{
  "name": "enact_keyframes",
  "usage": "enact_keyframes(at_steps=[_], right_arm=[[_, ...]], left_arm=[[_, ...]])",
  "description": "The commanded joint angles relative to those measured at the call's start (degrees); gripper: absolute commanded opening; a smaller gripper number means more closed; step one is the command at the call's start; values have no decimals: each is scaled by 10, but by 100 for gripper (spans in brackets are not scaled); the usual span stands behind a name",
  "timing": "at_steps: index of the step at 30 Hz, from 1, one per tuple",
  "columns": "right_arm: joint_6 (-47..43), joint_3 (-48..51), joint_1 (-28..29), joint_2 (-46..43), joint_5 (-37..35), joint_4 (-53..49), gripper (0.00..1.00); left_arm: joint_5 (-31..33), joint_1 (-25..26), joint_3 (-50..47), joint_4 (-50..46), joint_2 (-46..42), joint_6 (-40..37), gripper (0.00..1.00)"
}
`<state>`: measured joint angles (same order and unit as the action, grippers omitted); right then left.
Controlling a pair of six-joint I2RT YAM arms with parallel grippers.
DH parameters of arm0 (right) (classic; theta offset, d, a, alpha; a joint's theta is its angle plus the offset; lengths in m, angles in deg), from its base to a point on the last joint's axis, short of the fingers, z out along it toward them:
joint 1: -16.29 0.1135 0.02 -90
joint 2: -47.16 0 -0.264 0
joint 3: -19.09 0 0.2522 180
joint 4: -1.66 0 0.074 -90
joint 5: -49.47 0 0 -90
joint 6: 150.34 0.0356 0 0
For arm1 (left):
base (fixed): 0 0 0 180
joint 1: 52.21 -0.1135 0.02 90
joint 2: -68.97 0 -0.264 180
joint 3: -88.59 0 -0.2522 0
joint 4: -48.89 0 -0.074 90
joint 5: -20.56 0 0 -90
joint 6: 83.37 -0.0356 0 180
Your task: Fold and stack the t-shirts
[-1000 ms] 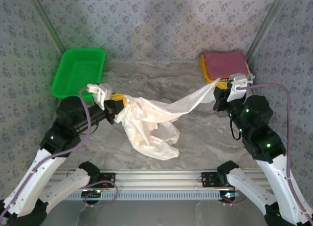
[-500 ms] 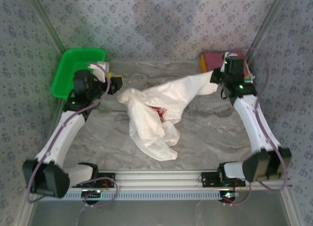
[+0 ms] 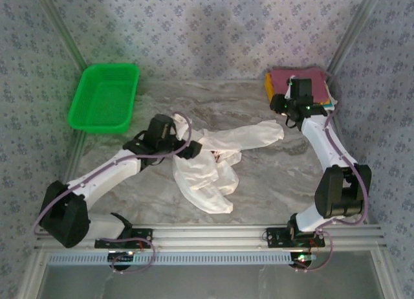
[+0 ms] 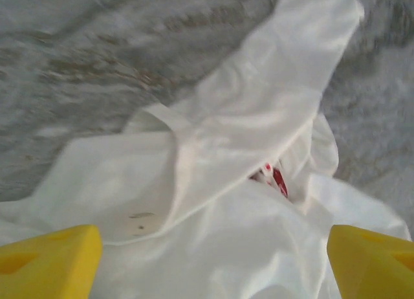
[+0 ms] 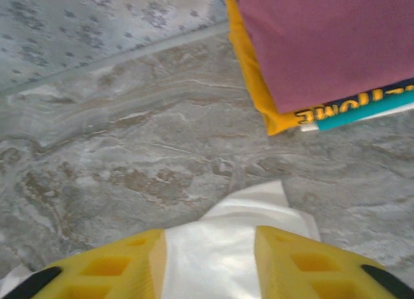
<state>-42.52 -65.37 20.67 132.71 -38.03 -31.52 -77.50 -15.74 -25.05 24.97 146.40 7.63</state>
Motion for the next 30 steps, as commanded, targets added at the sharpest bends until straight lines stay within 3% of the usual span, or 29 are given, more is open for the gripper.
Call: enact_keyframes(at_steps=[1,4,7,10,12,16,20,21,22,23,26,30], right_arm=[[57,133,-10,-77,30,64,47],[99,224,-33,-137,-6,105,48],[141,293,-68,-201,0,148,48],[146,325,-71,-258,-6,143,49],[138,337,-69,-284,4,135,49],[125,364,-60,-318,2,104,49],[131,390,-55,-321,-1,114,49],[131,391,-53,-319,-1,117,49],[131,392,-51,-316,-3,120,49],[130,391,-48,-314,-6,122,50],[124,383,-38,-299,-9,129,49],[108,357,-12,-261,-10,134,50]], left_arm=[[23,37,88,-18,120,-66,93],[8,56,239,-61,254,-114,95],[10,70,398,-120,388,-163,96],[43,70,564,-246,514,-174,99],[68,66,587,-270,544,-176,100],[22,41,571,-272,545,-154,96],[6,35,563,-273,543,-147,77],[4,35,561,-275,542,-146,61],[4,35,558,-272,538,-143,38],[12,36,553,-269,535,-137,24],[29,35,546,-268,511,-124,23],[43,30,499,-229,441,-92,3]])
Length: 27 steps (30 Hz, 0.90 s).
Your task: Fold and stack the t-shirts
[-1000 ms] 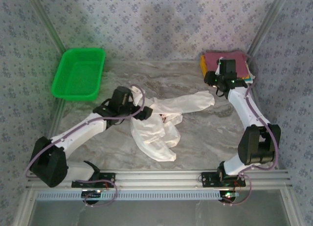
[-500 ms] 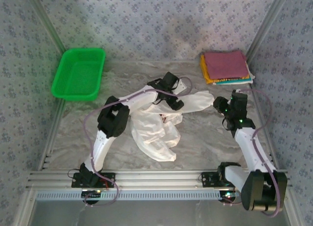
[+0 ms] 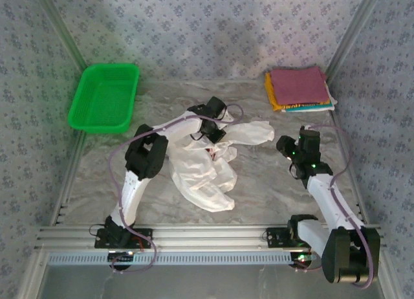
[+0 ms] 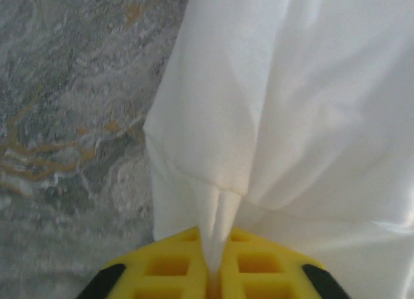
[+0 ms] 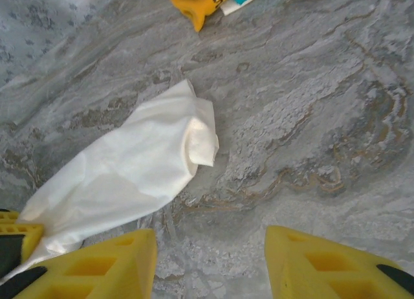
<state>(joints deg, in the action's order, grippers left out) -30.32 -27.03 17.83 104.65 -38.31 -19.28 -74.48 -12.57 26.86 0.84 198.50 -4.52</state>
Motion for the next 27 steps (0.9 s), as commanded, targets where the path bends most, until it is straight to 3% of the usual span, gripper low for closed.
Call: enact_keyframes(at_steps=[1,6,11,16,27], right_arm=[[-19,-34,27,32,-7,12,50],[-53,-69,96,110,39,31,50],[-72,-115,173,206,128,41,55],[-54,-161,209,304,169,54,58],[-40,-249,259,451,140,22,57]], left_arm=[[13,-6,-36,27,-104,43,0],[5,-44,-102,78,-194,95,0],[2,-87,-141,91,-253,110,0],[5,-128,-200,130,-307,141,0],[36,-168,-294,172,-410,155,0]])
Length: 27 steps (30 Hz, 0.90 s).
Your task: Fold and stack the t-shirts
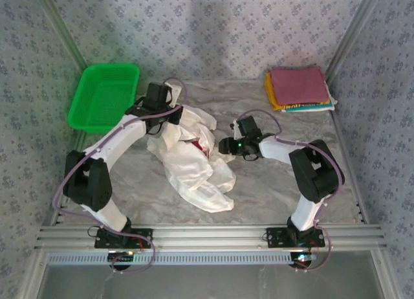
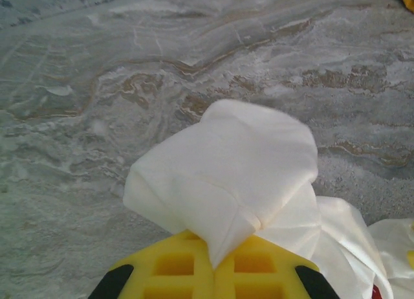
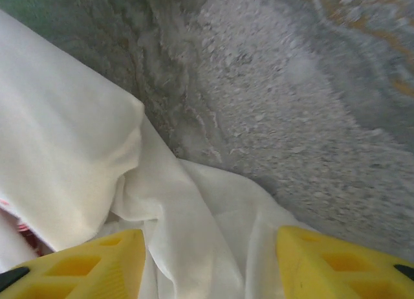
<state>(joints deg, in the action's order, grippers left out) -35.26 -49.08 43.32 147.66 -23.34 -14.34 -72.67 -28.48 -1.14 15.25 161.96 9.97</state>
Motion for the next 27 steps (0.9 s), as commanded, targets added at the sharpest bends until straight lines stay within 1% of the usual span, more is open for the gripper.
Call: enact_keyframes(at_steps=[1,4,8,9,11,14,16,18,19,20,24,25,27], right_arm=[[11,-26,4,23,-19,-30,58],[15,-15,5,13,-45,-35,60],[15,-12,7,-10,-115,-74,63],[9,-16,7,-6,-122,-85,63],[-9,-26,13,10,-126,-100,62],[-18,-43,29,38,-124,-118,57],[-12,-43,33,50,-128,-113,46],[-4,-39,30,48,-140,-114,33],[-1,-31,24,35,-150,-109,23],[-1,-22,18,20,-157,-102,17],[-23,2,-12,-65,-178,-100,3],[-28,5,-17,-83,-184,-102,1],[-40,19,-29,-137,-190,-106,0]], left_arm=[[18,-13,-23,32,-56,10,0],[30,-20,-36,30,-80,8,0],[57,-28,-58,25,-112,4,0],[61,-31,-68,30,-122,4,0],[62,-36,-90,44,-141,7,0],[76,-43,-102,38,-153,11,0],[88,-48,-110,36,-159,13,0],[91,-55,-119,35,-165,20,0],[96,-58,-123,33,-171,24,0],[99,-59,-126,33,-177,25,0],[89,-60,-141,35,-223,7,0],[85,-60,-142,33,-236,2,0],[69,-60,-146,28,-271,-1,0]])
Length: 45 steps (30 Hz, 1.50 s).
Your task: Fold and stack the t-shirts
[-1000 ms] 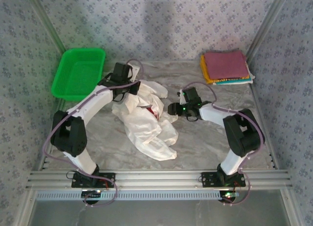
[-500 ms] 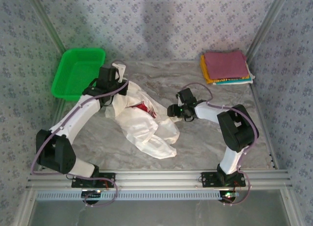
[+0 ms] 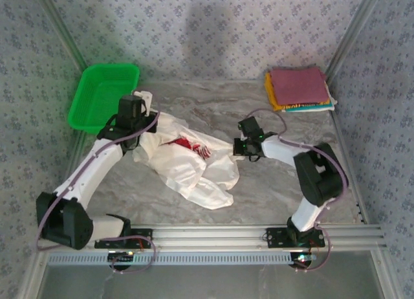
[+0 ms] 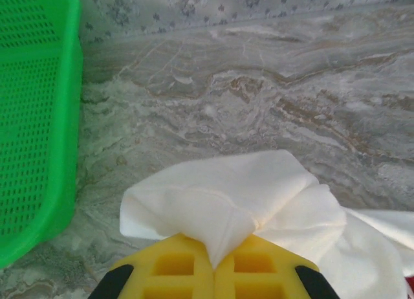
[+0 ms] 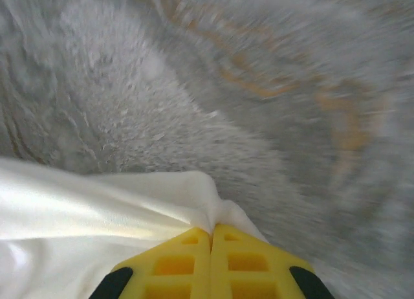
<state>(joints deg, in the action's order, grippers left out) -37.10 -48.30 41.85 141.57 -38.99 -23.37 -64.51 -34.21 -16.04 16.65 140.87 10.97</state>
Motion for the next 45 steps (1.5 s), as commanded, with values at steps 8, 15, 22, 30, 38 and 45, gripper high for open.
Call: enact_keyframes(at_steps=[8,15,22,30,38,45], right_arm=[[-64,27,-48,-296,-47,-68,0],[-115,-8,-42,-503,-73,-168,0],[-157,-103,-16,-622,-88,-297,0],[-179,-186,-16,-590,-147,-307,0],[-189,-283,-128,-350,-97,-193,0],[-138,-292,-208,-131,-14,-52,36]], left_arm=[[-144,2,-18,3,-213,-10,0],[-227,44,19,-75,-334,-27,0],[-286,57,71,-113,-390,13,0],[-185,57,120,-101,-363,-24,0],[-174,-52,158,50,-147,-53,0],[-201,-140,141,207,64,-54,13]])
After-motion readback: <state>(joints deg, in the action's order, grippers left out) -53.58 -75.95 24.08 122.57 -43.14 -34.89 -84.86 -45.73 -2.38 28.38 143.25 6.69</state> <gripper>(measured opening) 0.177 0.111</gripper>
